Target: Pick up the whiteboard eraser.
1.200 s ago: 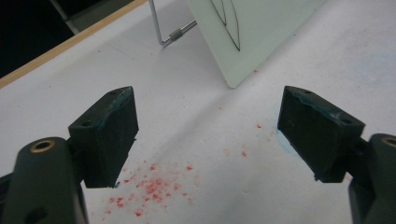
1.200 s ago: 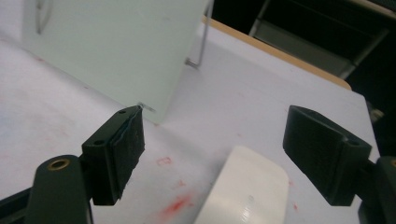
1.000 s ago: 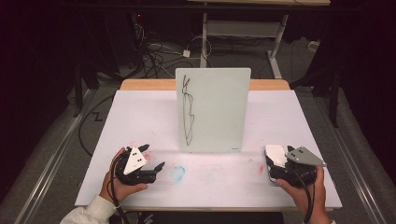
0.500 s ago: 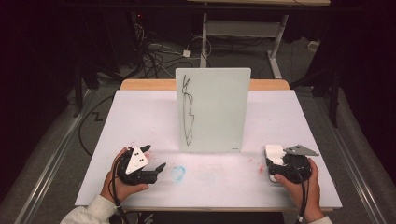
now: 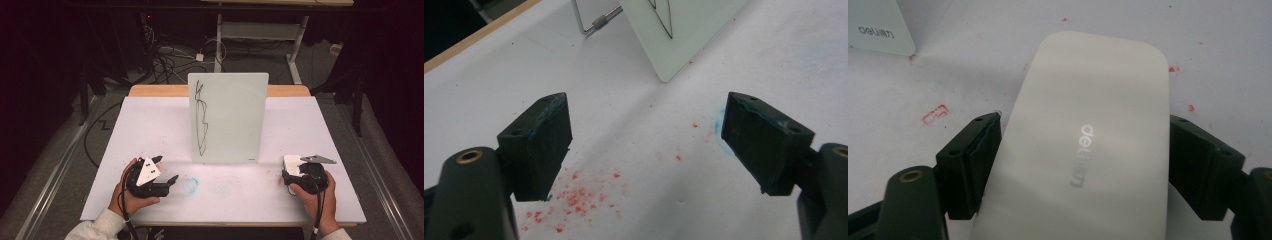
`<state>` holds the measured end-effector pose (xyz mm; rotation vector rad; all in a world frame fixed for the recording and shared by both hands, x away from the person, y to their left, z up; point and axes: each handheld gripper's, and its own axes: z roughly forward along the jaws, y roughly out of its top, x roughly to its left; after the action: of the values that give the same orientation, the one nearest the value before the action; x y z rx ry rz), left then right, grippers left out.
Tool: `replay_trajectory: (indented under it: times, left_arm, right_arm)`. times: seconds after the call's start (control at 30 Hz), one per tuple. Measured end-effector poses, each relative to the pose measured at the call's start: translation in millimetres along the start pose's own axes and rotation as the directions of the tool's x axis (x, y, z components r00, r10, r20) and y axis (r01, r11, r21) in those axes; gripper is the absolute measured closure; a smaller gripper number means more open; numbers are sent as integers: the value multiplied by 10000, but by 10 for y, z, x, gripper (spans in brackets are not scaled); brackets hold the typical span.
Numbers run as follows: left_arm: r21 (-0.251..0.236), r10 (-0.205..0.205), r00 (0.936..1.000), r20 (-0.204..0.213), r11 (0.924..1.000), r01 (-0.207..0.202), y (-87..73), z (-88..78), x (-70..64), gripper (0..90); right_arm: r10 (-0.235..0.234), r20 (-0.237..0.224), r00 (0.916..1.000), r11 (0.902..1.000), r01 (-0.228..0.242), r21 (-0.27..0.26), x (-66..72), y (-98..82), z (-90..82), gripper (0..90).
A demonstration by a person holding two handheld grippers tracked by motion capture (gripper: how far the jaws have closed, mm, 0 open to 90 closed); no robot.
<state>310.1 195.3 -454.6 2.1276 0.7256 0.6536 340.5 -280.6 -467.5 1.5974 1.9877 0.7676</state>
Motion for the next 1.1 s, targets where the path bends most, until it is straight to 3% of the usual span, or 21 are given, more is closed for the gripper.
replay_trajectory:
  times: [0.1,0.23,0.47,0.7,0.9,1.03,1.1]
  left_arm:
    - [40,37,10000,-6,10000,-37,0,0,3,197]
    - [24,-1,10000,-13,10000,1,0,2,1,197]
    - [45,10,10000,-3,10000,-10,0,3,-1,197]
    - [73,33,10000,-4,10000,-33,-3,8,3,197]
    - [34,24,10000,-27,10000,-24,-3,5,8,197]
    - [62,30,10000,-37,10000,-30,-3,10,14,197]
    - [75,-9,10000,-65,10000,9,-3,15,20,197]
  right_arm:
    - [199,-46,9998,9998,-199,-94,15,-3,-15,296]
    - [206,27,9998,9998,-206,-81,29,1,-17,300]
    - [-118,-70,9999,9999,117,-112,21,16,-29,306]
    - [-587,-148,9982,9963,576,-633,4,81,-117,308]
    - [-1069,-375,9936,9860,1011,-1323,16,156,-213,308]
    - [-1578,-218,9872,9702,1509,-1898,51,237,-305,308]
    - [-1724,-374,9843,9644,1610,-2097,64,289,-339,308]
